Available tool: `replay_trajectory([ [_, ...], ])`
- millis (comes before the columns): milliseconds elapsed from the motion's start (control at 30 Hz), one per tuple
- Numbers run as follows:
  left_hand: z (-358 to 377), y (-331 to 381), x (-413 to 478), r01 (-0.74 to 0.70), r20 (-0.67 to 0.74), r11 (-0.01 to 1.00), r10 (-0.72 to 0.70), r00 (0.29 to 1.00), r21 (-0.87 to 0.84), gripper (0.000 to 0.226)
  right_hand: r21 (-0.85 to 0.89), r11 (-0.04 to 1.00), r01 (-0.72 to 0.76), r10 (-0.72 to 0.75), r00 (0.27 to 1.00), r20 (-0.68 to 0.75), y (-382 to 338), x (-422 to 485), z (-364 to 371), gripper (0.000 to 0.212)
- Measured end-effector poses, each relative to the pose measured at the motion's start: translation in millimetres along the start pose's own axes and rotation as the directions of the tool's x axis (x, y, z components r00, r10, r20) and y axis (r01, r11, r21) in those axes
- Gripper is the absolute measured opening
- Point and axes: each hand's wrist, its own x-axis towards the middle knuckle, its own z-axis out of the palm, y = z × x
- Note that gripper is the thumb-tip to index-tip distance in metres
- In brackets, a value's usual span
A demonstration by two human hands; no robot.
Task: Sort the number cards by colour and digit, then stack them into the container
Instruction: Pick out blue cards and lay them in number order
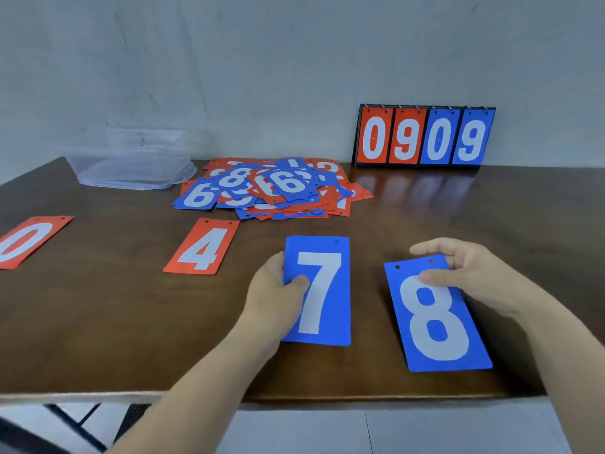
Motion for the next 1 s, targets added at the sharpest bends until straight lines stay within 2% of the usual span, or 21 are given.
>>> replay_trajectory([
  [100,36,3,-13,0.000,-0.005,1.000,0.000,1.000,0.026,0.016,-0.018,1.000,-0.003,0.003,1.000,0.007,9,-16,-13,0.030],
  [133,47,6,-17,-0.017,-0.018,0.999,0.018,1.000,0.041,0.020,-0.020,1.000,-0.003,0.003,1.000,-0.001,12,-21,-20,0.030],
  [200,69,12,-24,-0.042,-0.023,0.994,0.044,0.999,0.103,0.043,-0.036,0.999,-0.004,0.003,1.000,-0.029,20,-29,-34,0.033],
  [300,99,16,-30,-0.054,-0.028,0.965,0.063,0.998,0.256,0.065,-0.083,0.996,-0.025,0.014,0.991,-0.131,35,-32,-50,0.038],
  [400,118,18,-38,-0.048,-0.068,0.854,0.096,0.993,0.518,0.072,-0.160,0.987,-0.027,-0.019,0.960,-0.280,50,-30,-52,0.041],
  [533,113,11,-41,-0.039,-0.079,0.769,0.115,0.990,0.638,0.069,-0.359,0.933,-0.004,-0.155,0.898,-0.413,64,-46,-52,0.046],
  [600,99,2,-41,-0.134,-0.022,0.784,0.185,0.983,0.606,0.062,-0.371,0.927,0.059,-0.215,0.893,-0.395,70,-68,-44,0.039],
  [667,82,-6,-45,-0.274,0.087,0.813,0.268,0.960,0.514,0.061,-0.395,0.913,0.104,-0.260,0.895,-0.364,79,-87,-32,0.035],
  [700,75,-9,-47,-0.340,0.158,0.794,0.302,0.940,0.505,0.064,-0.434,0.895,0.101,-0.273,0.894,-0.356,85,-92,-27,0.033],
  [767,71,-13,-48,-0.418,0.279,0.666,0.311,0.909,0.618,0.073,-0.568,0.822,0.038,-0.299,0.877,-0.375,99,-94,-20,0.031],
  [833,77,-11,-49,-0.443,0.328,0.528,0.301,0.896,0.725,0.080,-0.607,0.794,-0.022,-0.307,0.848,-0.433,104,-93,-17,0.029],
  [933,91,-9,-48,-0.456,0.331,0.498,0.322,0.887,0.737,0.075,-0.581,0.813,-0.036,-0.301,0.829,-0.472,102,-92,-17,0.028],
  [1000,98,-10,-46,-0.454,0.316,0.480,0.343,0.885,0.751,0.062,-0.572,0.819,-0.037,-0.291,0.832,-0.471,102,-92,-18,0.028],
])
